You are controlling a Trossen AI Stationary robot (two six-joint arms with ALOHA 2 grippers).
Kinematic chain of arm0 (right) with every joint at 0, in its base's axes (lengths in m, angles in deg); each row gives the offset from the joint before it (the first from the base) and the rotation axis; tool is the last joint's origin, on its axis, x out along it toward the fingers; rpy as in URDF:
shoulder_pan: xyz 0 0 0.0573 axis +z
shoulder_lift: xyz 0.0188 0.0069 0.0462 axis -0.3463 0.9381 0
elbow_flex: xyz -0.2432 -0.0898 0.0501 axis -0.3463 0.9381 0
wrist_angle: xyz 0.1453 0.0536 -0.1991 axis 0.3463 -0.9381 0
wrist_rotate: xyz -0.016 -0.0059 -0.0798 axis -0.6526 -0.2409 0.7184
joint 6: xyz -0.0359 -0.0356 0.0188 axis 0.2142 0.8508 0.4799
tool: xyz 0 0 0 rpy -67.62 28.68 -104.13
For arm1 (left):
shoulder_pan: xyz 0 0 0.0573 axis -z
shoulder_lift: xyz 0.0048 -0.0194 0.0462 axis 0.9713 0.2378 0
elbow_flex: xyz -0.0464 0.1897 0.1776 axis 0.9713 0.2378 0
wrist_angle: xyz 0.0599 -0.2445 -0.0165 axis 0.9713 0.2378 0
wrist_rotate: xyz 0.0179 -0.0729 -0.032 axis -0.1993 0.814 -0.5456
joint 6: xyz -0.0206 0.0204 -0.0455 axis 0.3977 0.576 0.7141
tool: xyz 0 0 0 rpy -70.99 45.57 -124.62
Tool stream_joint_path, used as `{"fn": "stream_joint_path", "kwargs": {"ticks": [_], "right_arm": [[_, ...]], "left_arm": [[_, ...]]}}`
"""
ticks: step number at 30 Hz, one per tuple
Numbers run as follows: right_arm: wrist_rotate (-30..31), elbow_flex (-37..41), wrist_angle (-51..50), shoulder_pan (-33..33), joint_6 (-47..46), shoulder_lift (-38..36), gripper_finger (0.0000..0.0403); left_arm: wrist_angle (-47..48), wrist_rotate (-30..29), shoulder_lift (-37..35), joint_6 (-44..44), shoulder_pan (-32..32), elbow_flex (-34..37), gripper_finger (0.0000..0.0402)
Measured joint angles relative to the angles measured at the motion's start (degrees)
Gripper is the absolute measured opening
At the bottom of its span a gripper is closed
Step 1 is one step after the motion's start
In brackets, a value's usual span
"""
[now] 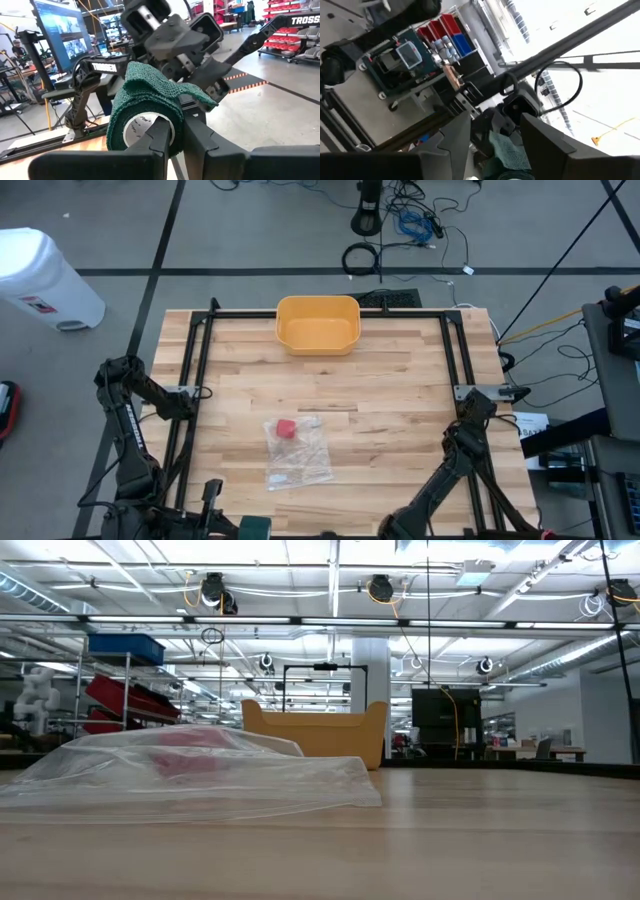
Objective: Roll bandage
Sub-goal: Roll the green bandage
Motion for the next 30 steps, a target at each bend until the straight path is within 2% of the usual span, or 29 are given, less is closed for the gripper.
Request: {"fn": "stream_joint_path", "kwargs": {"ticks": [5, 11, 20, 24, 30], "right_arm": [[-1.1, 0.0, -1.1, -2.4, -2.9, 0.0, 0.016], [-5.1, 0.0, -2.0, -3.5, -3.5, 0.1, 0.016], [-4.8, 0.0, -2.0, -4.8, -4.5, 0.1, 0.0157], [-4.7, 0.0, -2.0, -5.1, -3.6, 0.1, 0.0133], [-4.7, 0.0, -2.0, -5.1, -3.0, 0.1, 0.0073]], "left_arm": [[0.0, 0.1, 0.0, 0.4, 0.0, 0.0, 0.0039], [0.1, 0.1, 0.0, 1.1, 0.0, 0.0, 0.0039], [0.1, 1.3, 0.0, 1.4, 0.0, 0.0, 0.0039], [0.1, 1.3, 0.0, 1.4, 0.0, 0.0, 0.0039], [0.1, 1.4, 0.0, 1.4, 0.0, 0.0, 0.0039]]}}
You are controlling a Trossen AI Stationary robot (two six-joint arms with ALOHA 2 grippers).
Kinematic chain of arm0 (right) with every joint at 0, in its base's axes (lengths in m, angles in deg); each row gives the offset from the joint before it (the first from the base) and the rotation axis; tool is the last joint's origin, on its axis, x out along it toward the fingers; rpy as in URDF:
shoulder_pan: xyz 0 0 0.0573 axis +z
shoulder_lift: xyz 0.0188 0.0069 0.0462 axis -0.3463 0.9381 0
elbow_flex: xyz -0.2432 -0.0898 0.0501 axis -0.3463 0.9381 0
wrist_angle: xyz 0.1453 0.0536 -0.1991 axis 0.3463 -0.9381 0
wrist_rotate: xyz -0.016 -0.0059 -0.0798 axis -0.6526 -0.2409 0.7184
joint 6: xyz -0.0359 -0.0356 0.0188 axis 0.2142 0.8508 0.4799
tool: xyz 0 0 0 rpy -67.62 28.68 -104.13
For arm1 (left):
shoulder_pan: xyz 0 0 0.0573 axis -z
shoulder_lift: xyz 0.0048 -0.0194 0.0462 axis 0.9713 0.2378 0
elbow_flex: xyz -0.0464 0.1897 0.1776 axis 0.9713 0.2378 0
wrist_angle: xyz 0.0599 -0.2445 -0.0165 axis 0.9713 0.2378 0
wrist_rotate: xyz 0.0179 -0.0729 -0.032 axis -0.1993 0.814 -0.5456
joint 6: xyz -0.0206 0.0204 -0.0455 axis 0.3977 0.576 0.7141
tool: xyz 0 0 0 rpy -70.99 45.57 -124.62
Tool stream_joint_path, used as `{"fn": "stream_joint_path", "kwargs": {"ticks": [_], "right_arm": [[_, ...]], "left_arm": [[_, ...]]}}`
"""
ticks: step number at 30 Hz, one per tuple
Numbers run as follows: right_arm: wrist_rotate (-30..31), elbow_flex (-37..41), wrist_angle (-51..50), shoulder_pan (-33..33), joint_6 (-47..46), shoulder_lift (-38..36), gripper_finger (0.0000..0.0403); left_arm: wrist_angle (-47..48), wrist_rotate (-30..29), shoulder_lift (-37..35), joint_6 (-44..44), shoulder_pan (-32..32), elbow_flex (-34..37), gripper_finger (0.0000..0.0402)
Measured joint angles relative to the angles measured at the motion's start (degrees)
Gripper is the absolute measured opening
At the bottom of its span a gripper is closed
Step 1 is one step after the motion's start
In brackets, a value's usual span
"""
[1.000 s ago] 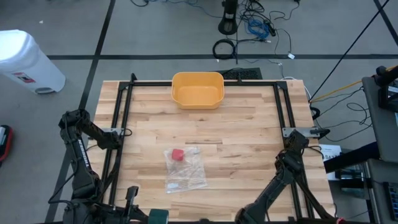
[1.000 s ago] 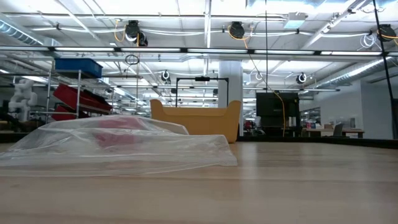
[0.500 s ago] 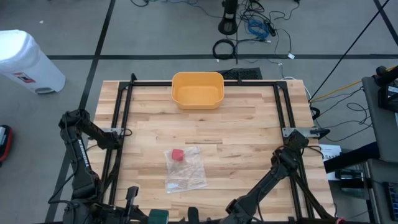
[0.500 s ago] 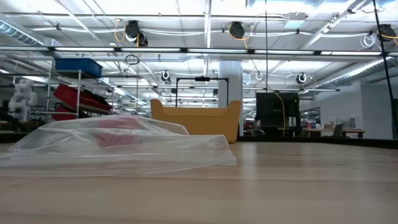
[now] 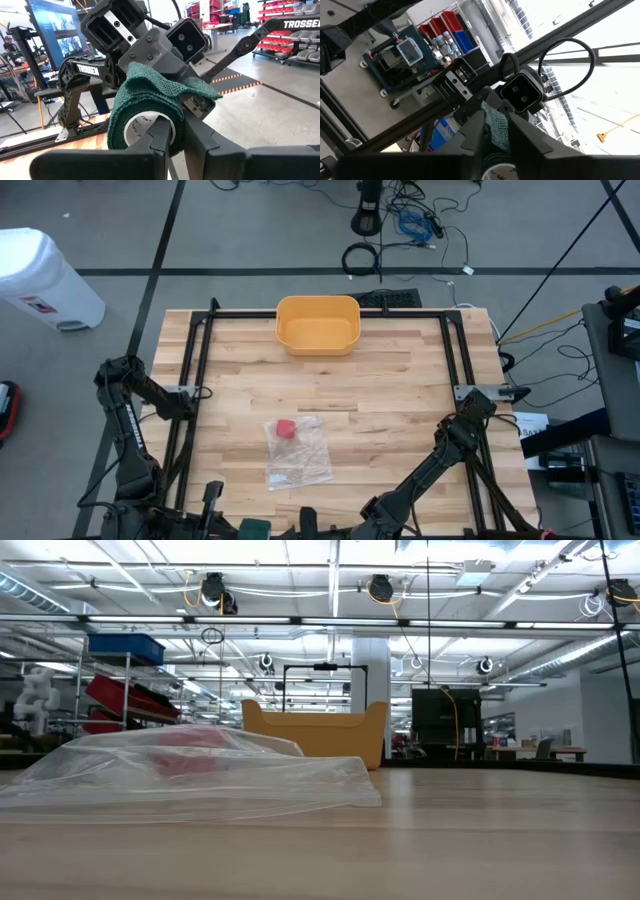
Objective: Roll bandage
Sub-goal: Roll the green bandage
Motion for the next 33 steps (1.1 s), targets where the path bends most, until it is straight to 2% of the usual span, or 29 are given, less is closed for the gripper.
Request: {"fn": "stream_joint_path", "kwargs": {"ticks": [9, 25, 33], "right_arm": [[0.0, 0.0, 0.5, -0.2, 0.3, 0.0, 0.0003], [0.3, 0.0, 9.2, -1.0, 1.2, 0.0, 0.0001], [4.7, 0.0, 10.7, -1.6, 1.1, 0.0, 0.0]], "left_arm": [[0.2, 0.0, 0.0, 0.0, 0.0, 0.0, 0.0039], [1.9, 4.4, 0.0, 0.3, 0.0, 0.0, 0.0039], [2.1, 6.7, 0.0, 0.5, 0.0, 0.0, 0.0039]]}}
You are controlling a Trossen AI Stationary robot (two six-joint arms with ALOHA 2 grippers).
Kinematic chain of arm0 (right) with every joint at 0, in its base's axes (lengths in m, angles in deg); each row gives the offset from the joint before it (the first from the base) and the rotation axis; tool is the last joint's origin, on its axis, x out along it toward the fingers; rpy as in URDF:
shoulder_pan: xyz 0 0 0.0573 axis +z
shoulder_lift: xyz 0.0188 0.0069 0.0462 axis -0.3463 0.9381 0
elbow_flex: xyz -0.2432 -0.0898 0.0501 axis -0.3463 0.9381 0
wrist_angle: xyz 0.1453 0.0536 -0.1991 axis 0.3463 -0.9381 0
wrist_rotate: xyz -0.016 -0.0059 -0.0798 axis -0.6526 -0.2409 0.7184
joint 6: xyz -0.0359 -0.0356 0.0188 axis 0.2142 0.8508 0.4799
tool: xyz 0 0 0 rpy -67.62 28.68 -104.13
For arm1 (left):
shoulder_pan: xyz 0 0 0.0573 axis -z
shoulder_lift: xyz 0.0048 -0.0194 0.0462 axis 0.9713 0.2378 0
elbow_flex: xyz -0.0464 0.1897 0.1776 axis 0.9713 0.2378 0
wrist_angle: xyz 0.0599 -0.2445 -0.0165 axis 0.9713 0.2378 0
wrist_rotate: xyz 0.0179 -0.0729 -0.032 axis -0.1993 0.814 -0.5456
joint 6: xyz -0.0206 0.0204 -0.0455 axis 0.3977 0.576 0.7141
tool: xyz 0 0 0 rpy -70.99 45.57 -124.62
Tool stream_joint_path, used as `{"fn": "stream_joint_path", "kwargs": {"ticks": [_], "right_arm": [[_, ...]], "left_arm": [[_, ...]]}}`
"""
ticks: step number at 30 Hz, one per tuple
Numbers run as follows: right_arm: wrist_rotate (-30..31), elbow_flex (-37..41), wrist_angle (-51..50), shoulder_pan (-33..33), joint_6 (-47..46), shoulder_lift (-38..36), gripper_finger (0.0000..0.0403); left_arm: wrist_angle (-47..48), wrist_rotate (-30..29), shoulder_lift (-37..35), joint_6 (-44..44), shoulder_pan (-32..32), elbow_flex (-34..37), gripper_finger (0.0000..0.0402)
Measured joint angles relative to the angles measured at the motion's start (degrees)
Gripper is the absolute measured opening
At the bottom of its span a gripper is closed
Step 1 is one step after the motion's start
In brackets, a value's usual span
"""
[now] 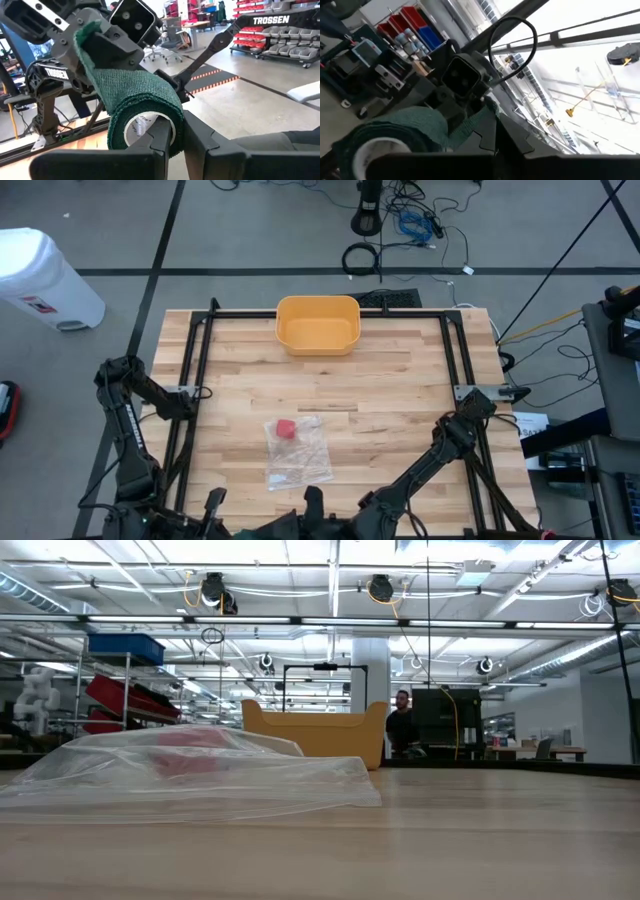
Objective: Roll bandage
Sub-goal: Roll the green bandage
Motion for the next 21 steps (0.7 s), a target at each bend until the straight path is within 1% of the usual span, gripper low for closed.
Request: {"fn": "stream_joint_path", "kwargs": {"ticks": [5, 10, 16, 21], "right_arm": [[1.0, 0.0, -1.1, -0.5, -2.0, 0.0, 0.0], [8.2, 0.0, -1.1, -0.4, -1.6, 0.0, 0.0], [9.1, 0.0, -1.8, -0.3, -3.3, 0.0, 0.0], [11.8, 0.0, -3.2, 0.0, -4.5, 0.0, 0.0]], "left_arm": [[0.0, 0.1, 0.0, -0.4, 0.0, 0.0, 0.0039], [-0.1, 0.1, 0.0, -0.5, 0.6, 0.0, 0.0039], [-0.2, 0.0, 0.0, -0.9, 0.9, 0.0, 0.0039], [-0.2, 0.0, 0.0, -0.9, 0.9, 0.0, 0.0039]]}}
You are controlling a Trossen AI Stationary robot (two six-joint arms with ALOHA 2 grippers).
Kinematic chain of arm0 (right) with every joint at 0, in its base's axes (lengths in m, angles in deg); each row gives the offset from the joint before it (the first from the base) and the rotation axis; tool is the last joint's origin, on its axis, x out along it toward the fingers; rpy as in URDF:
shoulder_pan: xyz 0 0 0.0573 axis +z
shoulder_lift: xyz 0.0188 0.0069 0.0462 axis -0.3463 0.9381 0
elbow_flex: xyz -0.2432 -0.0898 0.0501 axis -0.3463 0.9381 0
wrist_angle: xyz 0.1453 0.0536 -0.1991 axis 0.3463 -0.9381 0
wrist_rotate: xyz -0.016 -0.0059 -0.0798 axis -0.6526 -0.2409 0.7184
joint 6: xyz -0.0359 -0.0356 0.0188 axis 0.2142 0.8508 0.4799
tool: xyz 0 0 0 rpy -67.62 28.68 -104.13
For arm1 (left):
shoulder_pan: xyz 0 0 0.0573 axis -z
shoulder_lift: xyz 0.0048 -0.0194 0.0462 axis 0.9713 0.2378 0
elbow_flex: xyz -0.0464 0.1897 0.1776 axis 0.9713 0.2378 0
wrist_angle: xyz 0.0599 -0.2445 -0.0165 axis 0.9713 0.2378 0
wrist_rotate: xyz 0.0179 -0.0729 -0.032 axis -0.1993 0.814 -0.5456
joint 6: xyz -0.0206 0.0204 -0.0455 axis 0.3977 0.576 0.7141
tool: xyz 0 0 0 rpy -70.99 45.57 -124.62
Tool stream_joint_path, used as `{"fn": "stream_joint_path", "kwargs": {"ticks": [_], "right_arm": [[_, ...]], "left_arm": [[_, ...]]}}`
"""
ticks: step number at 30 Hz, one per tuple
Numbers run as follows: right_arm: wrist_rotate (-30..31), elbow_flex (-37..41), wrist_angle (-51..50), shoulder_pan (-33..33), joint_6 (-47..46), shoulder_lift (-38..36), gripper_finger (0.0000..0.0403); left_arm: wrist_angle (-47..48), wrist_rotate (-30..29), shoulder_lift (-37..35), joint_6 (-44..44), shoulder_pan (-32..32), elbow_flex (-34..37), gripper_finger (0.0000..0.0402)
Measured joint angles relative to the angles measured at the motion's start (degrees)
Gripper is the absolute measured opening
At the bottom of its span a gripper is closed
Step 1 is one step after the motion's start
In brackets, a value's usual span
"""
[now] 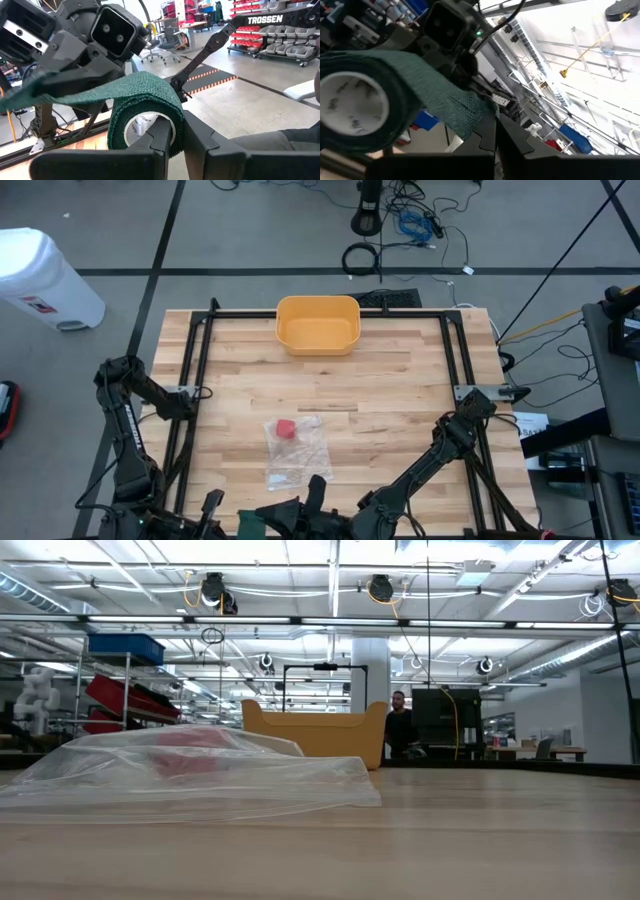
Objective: Roll bandage
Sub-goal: Roll the green bandage
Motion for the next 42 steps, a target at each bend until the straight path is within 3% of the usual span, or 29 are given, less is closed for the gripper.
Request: {"fn": "stream_joint_path", "kwargs": {"ticks": [8, 18, 23, 27, 31, 37, 42], "right_arm": [[0.5, 0.0, -0.4, 0.2, -2.9, 0.0, 0.002], [10.4, 0.0, -1.5, 0.3, -4.5, 0.0, 0.0074], [17.7, 0.0, -1.5, 1.5, -4.1, 0.0, 0.0086], [19.1, 0.0, -1.5, 3.8, -4.3, 0.0, 0.0086], [17.8, 0.0, -5.0, 6.9, -11.2, 0.0, 0.0087], [5.2, 0.0, -6.3, 7.6, -26.6, 0.0, 0.0087], [1.0, 0.0, -6.4, 5.5, -37.1, 0.0, 0.0087]], "left_arm": [[0.0, 0.0, 0.0, 0.0, 0.0, 0.0, 0.0039], [-0.3, 0.0, 0.0, 0.0, 0.0, 0.0, 0.0039], [-0.3, 0.0, 0.0, 0.0, 0.3, 0.0, 0.0039], [-0.7, 0.0, 0.0, 0.0, 1.0, 0.0, 0.0039], [-2.9, 0.5, 0.0, 0.1, 2.1, 0.0, 0.0039], [-2.7, 7.4, 0.0, 0.2, 2.6, -0.1, 0.0039], [-1.7, 12.2, 0.0, 0.4, 2.6, -0.1, 0.0039]]}}
